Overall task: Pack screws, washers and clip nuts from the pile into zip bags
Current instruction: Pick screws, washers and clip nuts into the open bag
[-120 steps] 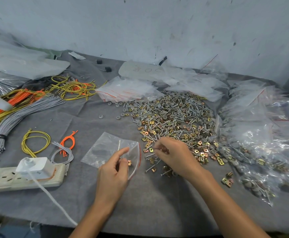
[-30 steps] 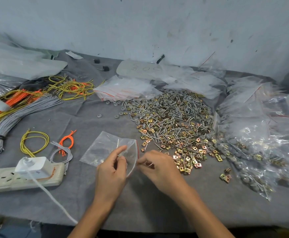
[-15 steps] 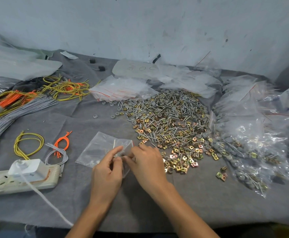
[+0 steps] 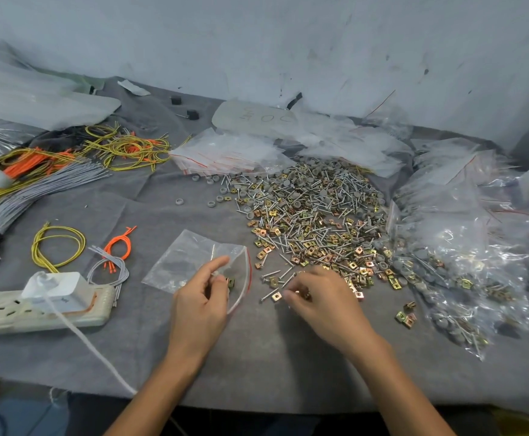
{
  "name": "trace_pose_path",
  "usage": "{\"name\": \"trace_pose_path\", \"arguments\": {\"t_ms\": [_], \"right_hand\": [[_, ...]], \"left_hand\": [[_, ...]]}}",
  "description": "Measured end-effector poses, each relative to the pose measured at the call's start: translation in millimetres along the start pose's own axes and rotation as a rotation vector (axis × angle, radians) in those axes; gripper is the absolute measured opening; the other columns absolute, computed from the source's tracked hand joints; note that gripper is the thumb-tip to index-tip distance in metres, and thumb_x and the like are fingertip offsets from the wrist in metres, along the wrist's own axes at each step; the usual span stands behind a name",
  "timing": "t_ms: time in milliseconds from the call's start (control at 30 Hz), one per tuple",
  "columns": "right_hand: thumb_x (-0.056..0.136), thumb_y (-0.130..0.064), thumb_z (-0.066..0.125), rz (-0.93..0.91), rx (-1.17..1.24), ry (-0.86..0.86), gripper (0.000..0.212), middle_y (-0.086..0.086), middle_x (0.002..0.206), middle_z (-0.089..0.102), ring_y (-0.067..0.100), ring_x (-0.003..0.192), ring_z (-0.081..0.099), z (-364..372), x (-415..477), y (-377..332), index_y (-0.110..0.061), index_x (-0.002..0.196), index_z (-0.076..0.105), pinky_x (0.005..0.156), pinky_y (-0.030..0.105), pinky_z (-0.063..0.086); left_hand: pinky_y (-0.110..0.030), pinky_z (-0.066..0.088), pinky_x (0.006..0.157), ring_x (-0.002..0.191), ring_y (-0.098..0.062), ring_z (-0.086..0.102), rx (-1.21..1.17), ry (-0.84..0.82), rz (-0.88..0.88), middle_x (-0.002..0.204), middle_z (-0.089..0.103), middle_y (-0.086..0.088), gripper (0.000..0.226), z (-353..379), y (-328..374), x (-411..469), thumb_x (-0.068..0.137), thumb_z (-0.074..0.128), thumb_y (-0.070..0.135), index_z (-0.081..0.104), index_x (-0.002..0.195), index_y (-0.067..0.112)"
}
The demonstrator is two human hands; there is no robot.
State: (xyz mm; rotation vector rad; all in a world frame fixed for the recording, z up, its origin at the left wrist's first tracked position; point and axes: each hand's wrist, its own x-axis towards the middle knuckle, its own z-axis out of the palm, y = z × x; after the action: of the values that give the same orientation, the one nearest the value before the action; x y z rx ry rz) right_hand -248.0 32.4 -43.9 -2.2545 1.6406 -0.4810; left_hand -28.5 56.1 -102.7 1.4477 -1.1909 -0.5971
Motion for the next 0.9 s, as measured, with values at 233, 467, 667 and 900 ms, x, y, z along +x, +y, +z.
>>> {"name": "trace_pose_path", "arguments": {"t_ms": [233,467,667,900], "right_hand": [[0.095,-0.054,0.055,-0.017,-0.218,0.006,0.026,-0.013,0.111,0.057,0.017,0.108,0.051,17.3,-0.5,-21.2,-0.036,0.109,0.067,0.089,0.035,0.033],[0.089,-0.032,0.071,-0.040,0.081,0.016,0.007,-0.013,0.094,0.055,0.013,0.093,0.055,16.9,-2.7,-25.2,-0.029,0.091,0.064,0.084,0.035,0.045],[0.090,-0.025,0.072,-0.091,0.270,0.125,0.007,-0.016,0.088,0.050,0.008,0.086,0.054,33.5,6.5,-57.9,-0.025,0.095,0.067,0.076,0.021,0.040],[0.098,-0.031,0.059,-0.101,0.070,0.247,0.016,-0.001,0.093,0.064,0.024,0.091,0.059,53.4,18.0,-77.3,-0.022,0.102,0.071,0.074,0.036,0.043]], "left_hand": [[-0.044,0.052,0.056,0.057,-0.028,0.058,-0.016,0.000,-0.015,0.064,0.062,-0.001,0.032,-0.3,3.9,-0.7,0.089,0.047,0.044,0.065,0.113,0.054],[-0.044,0.050,0.055,0.056,-0.028,0.057,-0.020,-0.010,-0.014,0.063,0.062,-0.001,0.033,-1.0,9.8,-1.6,0.088,0.047,0.043,0.064,0.113,0.054],[-0.040,0.053,0.062,0.059,-0.020,0.059,0.005,-0.031,-0.006,0.066,0.064,0.001,0.034,-3.3,9.7,-1.6,0.088,0.047,0.040,0.064,0.116,0.050],[-0.040,0.053,0.063,0.059,-0.014,0.059,-0.003,-0.029,-0.010,0.068,0.066,0.008,0.033,-3.6,8.0,-0.3,0.090,0.048,0.039,0.065,0.116,0.049]]}}
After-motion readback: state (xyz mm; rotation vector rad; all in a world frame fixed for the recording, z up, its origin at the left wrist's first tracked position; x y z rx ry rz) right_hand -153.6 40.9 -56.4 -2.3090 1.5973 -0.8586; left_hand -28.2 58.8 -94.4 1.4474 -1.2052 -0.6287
